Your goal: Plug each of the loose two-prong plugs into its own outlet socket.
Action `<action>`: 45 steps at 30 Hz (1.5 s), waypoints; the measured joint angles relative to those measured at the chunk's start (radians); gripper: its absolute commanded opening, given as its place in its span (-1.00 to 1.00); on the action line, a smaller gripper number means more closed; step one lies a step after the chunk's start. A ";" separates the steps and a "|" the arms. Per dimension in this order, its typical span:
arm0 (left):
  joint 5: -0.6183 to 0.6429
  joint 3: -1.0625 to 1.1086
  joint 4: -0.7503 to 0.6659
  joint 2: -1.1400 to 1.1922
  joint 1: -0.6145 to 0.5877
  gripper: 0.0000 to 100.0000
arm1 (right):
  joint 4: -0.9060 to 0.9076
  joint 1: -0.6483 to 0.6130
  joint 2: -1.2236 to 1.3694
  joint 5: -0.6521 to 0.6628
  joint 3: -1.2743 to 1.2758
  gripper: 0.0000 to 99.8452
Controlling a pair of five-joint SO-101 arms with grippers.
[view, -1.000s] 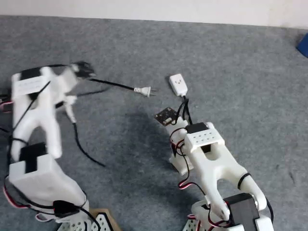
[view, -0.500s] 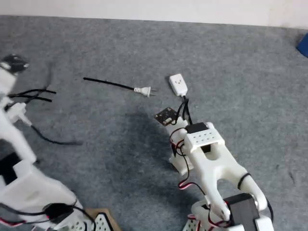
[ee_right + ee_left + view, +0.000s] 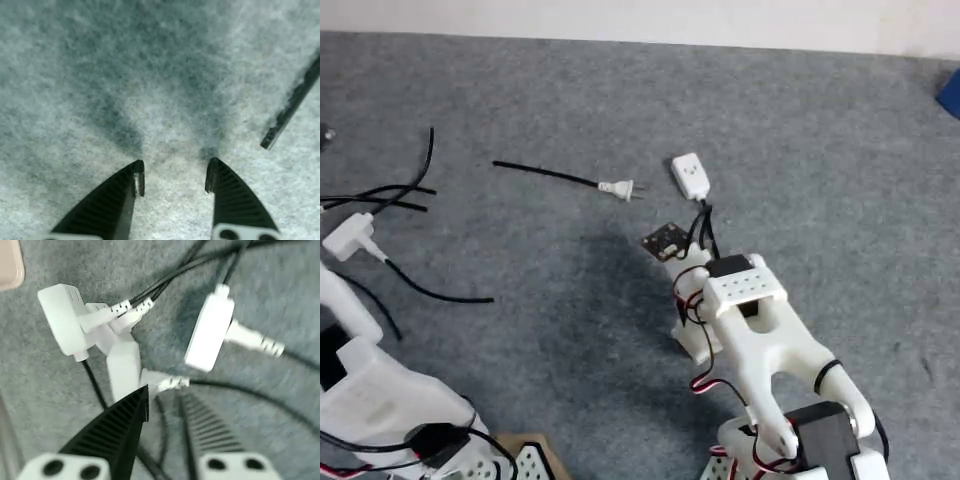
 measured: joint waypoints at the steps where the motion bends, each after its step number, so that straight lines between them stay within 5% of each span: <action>1: 0.044 0.000 0.000 0.000 0.014 -0.47 | 0.000 0.002 0.000 0.000 0.000 -0.60; 6: 0.193 0.000 0.000 0.000 0.124 -0.50 | 0.000 0.005 0.000 0.000 0.000 -0.60; 17: 0.313 0.000 0.041 -0.014 0.256 -0.49 | 0.095 0.118 0.000 0.011 -0.115 -0.60; 28: 0.517 -0.012 0.051 -0.008 0.730 -0.49 | 0.109 0.331 0.000 0.038 -0.213 -0.60; 36: 0.571 -0.419 0.141 0.328 0.944 -0.49 | -0.040 0.333 0.000 -0.129 -0.173 -0.60; 45: 1.048 -1.194 0.288 0.835 1.180 -0.49 | -0.160 0.371 0.000 -0.281 -0.118 -0.60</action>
